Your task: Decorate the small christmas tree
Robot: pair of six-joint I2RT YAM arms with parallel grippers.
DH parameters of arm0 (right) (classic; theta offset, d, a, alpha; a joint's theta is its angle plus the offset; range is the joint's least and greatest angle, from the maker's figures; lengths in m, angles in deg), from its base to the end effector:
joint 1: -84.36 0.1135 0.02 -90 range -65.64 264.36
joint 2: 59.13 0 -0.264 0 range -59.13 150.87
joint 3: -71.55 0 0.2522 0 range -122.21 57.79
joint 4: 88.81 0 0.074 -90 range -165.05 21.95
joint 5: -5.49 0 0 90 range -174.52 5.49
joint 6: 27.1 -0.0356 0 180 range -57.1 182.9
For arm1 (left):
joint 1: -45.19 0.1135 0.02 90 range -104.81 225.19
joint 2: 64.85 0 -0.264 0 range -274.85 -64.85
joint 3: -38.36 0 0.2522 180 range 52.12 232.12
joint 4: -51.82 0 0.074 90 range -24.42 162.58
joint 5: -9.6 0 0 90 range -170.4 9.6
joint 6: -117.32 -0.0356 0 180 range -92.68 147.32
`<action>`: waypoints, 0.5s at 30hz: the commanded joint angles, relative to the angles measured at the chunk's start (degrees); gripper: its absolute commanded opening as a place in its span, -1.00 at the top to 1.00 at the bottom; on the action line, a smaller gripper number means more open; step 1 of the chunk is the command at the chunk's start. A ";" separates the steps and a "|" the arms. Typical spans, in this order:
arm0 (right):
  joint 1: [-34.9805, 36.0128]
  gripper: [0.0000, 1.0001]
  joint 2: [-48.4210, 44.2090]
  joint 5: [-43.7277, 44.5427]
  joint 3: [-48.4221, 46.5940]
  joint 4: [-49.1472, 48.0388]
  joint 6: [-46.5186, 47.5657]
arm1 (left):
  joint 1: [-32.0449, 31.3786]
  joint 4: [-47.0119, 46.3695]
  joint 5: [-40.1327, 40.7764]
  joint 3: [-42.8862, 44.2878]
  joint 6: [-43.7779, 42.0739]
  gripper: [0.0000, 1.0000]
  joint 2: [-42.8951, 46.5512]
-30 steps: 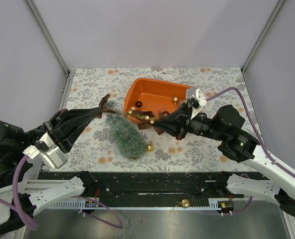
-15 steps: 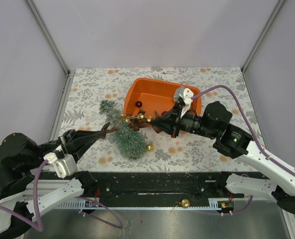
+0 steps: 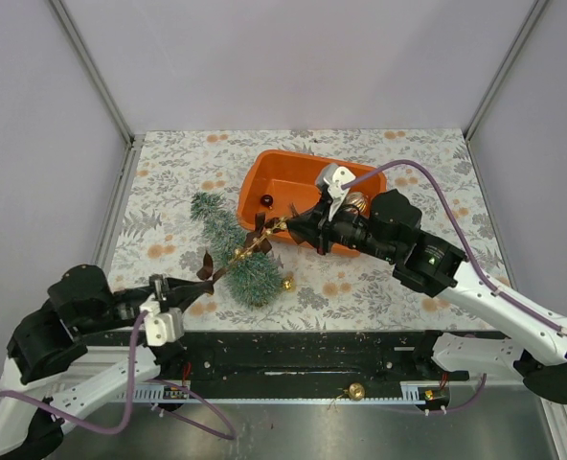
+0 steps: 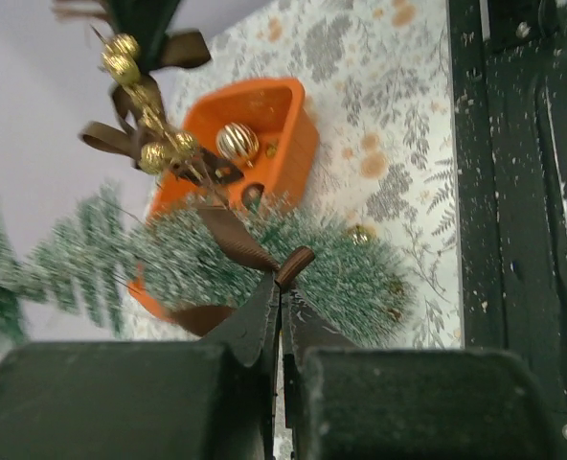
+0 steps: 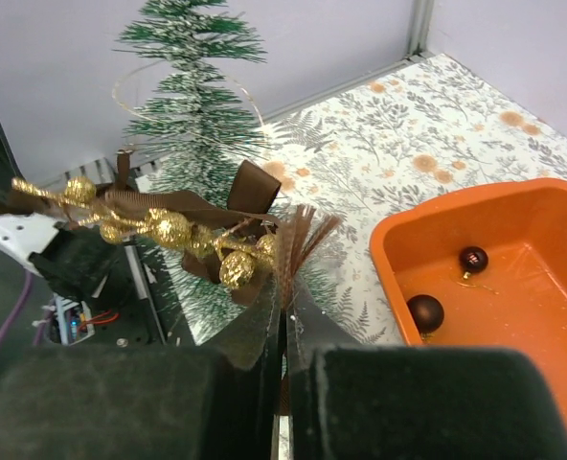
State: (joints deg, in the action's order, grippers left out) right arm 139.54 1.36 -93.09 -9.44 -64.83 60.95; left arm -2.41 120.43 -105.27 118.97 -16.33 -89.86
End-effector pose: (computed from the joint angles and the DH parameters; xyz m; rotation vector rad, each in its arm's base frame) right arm 0.1299 0.1961 0.4249 -0.8697 1.4675 0.8778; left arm 0.0070 -0.0299 0.4093 1.4828 1.0163 -0.4387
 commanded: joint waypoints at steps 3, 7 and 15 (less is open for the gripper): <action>0.28 1.00 1.56 5.06 -0.99 -3.71 4.06 | 0.13 -3.95 7.10 -9.71 1.21 1.00 4.79; 0.28 1.00 3.31 5.15 0.51 -6.96 4.50 | 0.22 -9.92 11.23 -15.51 2.00 1.00 6.99; 0.19 1.00 5.16 7.87 5.43 -15.04 7.40 | 0.22 -14.51 16.51 -19.91 3.58 1.00 7.17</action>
State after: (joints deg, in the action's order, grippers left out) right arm 139.63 6.23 -88.53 -6.18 -71.84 65.60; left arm -2.39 111.75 -93.75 100.35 -14.85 -83.26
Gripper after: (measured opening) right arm 0.022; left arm 0.024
